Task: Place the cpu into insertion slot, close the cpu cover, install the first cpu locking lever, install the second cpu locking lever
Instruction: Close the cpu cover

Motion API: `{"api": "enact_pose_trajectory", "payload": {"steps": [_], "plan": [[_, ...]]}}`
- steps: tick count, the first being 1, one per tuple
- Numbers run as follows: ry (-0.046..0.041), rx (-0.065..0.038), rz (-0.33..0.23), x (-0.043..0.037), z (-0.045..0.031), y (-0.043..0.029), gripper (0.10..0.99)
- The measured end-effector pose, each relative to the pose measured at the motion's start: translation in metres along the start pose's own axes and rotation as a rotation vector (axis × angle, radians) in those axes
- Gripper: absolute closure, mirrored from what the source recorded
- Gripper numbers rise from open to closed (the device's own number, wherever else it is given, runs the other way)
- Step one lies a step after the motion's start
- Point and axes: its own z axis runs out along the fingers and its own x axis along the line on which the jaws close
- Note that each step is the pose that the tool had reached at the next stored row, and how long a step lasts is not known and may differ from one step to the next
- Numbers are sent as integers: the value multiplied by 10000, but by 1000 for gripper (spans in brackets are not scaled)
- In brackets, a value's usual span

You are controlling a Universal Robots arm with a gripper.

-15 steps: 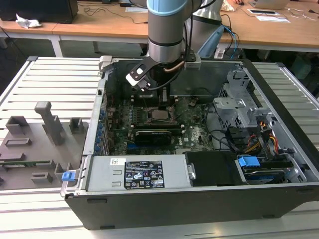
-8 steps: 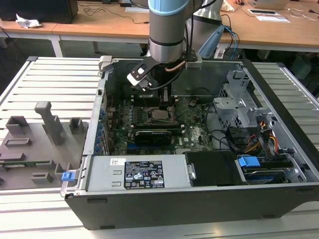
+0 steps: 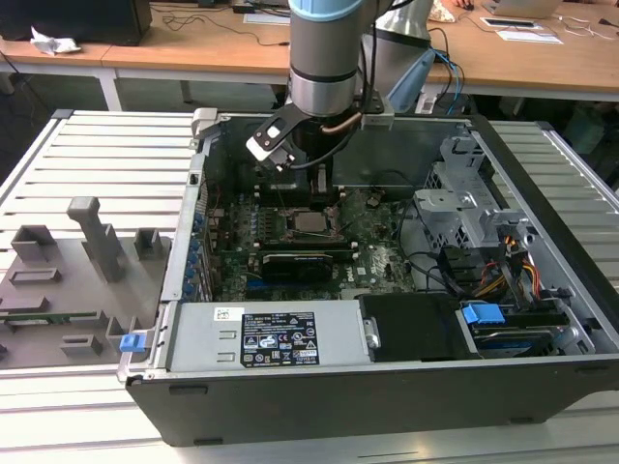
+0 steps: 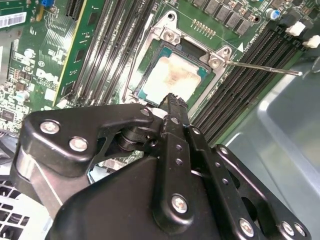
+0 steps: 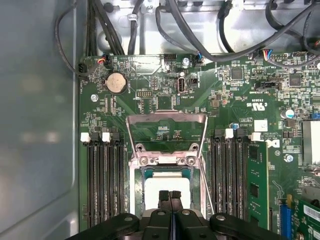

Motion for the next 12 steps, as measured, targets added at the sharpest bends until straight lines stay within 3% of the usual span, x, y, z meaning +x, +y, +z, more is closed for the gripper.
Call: {"api": "enact_pose_trajectory", "payload": {"steps": [12], "plan": [[-34, -1, -1, 6, -166, 8, 980]]}}
